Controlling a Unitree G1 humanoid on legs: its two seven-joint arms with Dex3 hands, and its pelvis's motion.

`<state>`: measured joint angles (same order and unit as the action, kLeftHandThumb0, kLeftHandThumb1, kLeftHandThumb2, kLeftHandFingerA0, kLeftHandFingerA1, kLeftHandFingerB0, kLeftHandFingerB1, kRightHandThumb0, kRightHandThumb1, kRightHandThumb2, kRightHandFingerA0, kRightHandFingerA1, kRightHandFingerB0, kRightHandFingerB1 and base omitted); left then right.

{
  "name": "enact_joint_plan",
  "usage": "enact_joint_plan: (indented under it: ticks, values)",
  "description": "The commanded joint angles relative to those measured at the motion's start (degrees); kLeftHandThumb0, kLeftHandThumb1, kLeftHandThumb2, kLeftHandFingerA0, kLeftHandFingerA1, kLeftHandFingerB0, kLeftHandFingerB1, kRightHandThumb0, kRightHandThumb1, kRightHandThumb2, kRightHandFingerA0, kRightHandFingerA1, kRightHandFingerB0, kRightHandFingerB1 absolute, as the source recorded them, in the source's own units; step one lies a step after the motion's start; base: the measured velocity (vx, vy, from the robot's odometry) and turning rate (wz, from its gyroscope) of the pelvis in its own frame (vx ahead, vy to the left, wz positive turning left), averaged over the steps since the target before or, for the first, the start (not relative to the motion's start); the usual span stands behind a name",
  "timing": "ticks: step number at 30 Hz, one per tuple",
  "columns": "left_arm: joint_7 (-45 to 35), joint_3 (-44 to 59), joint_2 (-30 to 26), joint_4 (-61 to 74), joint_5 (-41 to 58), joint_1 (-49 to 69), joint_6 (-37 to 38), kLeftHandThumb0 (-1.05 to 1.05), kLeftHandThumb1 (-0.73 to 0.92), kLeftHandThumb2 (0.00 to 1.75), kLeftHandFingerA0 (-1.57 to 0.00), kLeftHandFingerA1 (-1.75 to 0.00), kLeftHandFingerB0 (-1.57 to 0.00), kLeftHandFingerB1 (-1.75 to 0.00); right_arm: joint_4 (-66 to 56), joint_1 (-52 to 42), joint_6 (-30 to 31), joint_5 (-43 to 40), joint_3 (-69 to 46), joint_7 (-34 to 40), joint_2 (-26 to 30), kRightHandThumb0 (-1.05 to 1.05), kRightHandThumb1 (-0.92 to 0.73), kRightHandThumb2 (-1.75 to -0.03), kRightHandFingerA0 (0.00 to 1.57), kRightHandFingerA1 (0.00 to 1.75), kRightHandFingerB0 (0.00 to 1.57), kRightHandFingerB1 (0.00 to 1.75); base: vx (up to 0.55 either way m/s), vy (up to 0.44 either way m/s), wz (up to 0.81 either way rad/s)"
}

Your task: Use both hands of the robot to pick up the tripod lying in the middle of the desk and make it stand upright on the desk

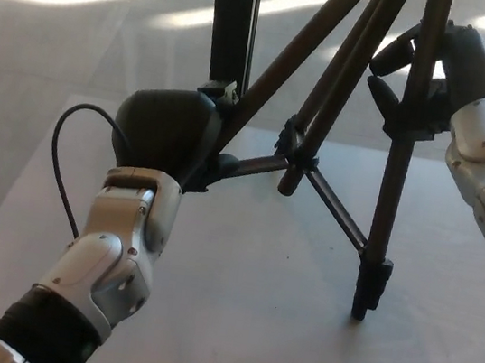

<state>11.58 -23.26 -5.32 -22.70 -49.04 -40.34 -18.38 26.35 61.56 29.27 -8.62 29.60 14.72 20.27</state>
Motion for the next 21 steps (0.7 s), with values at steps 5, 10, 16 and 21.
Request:
enact_joint_plan:
  ticks: [5, 10, 16, 21]
  values:
    - [-3.5, -4.3, 2.6, 0.4, 0.9, 7.8, -2.7, -0.13, 0.53, 0.61, -0.87, -1.66, -0.71, -1.07, -6.6, 3.7, -14.1, 17.4, 6.6, -5.4, 3.1, -0.20, -0.42, -1.25, 0.92, 1.75, 0.82, 1.56, 0.00, 0.000, 0.00]
    - [-2.5, -5.0, 2.2, 0.6, 0.7, 9.5, -2.6, -0.12, 0.47, 0.73, -0.91, -1.70, -0.83, -1.28, -7.7, 1.7, -13.3, 17.9, 7.3, -4.8, 2.3, -0.21, -0.44, -1.24, 0.91, 1.75, 0.82, 1.46, 0.00, 0.000, 0.00]
    - [-2.1, -4.8, 1.8, 0.2, 2.0, 10.4, -1.8, -0.17, 0.47, 0.67, -0.90, -1.59, -0.81, -0.88, -8.0, -0.2, -14.2, 19.1, 7.6, -5.5, 2.7, -0.21, -0.42, -1.26, 0.93, 1.75, 0.81, 1.50, 0.00, 0.000, 0.00]
    - [-1.8, -4.7, 1.7, 0.2, 2.6, 11.0, -1.7, -0.12, 0.49, 0.69, -0.90, -1.71, -0.83, -1.26, -7.7, -1.4, -13.8, 18.9, 6.9, -6.7, 2.4, -0.20, -0.42, -1.27, 0.93, 1.75, 0.81, 1.49, 0.00, 0.000, 0.00]
